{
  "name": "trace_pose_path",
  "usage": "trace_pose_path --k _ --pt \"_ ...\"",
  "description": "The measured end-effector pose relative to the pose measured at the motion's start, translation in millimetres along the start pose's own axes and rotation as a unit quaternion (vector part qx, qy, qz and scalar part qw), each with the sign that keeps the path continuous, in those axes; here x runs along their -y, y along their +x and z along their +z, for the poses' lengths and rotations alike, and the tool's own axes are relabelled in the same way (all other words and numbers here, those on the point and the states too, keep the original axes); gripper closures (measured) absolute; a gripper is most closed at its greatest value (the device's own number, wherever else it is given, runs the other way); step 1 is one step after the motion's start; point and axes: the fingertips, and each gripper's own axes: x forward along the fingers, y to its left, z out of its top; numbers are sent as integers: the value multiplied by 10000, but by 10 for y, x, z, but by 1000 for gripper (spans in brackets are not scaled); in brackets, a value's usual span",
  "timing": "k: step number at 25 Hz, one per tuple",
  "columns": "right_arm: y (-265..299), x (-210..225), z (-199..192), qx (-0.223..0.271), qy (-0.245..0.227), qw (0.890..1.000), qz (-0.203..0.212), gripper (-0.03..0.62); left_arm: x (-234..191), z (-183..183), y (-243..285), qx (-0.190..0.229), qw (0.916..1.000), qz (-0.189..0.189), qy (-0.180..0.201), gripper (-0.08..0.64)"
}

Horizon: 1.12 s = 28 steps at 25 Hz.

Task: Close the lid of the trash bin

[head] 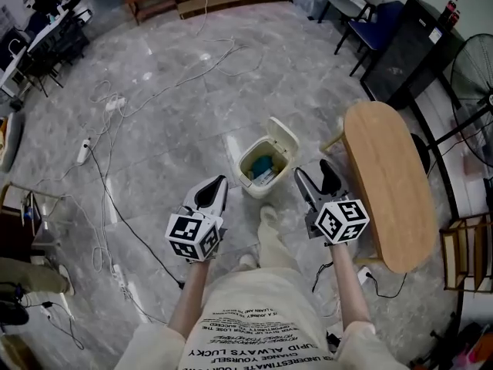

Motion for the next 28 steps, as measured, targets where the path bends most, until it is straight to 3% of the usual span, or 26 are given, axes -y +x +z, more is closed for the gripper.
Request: trace_pose_path --k 13,28 --pt "1328 730 -210 -1151 -28 9931 237 276 -532 -142 943 -592 9947 601 -585 537" --pt "2251 1211 -996 -2428 -539 9677 415 275 -858 -751 1766 -1380 9796 915 -1141 537"
